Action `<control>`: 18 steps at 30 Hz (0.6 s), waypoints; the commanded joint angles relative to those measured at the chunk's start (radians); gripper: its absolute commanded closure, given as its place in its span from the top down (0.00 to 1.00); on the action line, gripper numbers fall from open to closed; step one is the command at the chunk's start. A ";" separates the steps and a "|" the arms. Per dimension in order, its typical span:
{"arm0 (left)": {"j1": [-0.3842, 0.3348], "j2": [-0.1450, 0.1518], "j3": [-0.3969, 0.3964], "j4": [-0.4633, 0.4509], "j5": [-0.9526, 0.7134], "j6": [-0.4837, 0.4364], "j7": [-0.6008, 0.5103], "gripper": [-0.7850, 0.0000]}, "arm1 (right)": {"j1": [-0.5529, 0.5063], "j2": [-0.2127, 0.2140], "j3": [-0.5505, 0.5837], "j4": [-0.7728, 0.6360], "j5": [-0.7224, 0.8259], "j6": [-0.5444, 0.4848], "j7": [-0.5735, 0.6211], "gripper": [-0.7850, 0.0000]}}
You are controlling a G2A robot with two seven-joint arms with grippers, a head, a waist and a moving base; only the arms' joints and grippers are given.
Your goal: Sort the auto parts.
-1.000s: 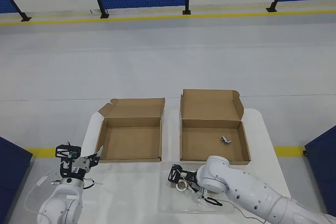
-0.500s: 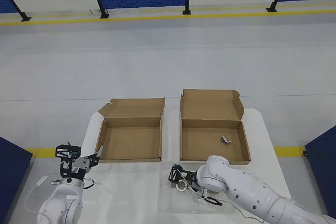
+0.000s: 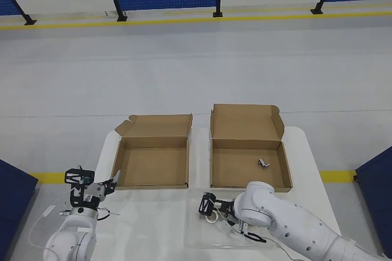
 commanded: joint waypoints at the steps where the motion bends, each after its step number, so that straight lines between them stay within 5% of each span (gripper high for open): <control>1: 0.000 0.000 0.000 0.000 0.000 0.000 0.000 1.00 | 0.000 0.000 0.000 0.000 0.000 0.000 0.000 0.00; 8: 0.000 0.000 0.000 0.000 0.000 0.000 0.000 1.00 | -0.016 0.010 0.051 -0.014 0.072 -0.048 -0.070 0.00; 18: 0.000 0.000 0.000 0.000 0.000 0.000 0.000 1.00 | -0.150 0.100 0.349 -0.107 0.403 -0.275 -0.090 0.00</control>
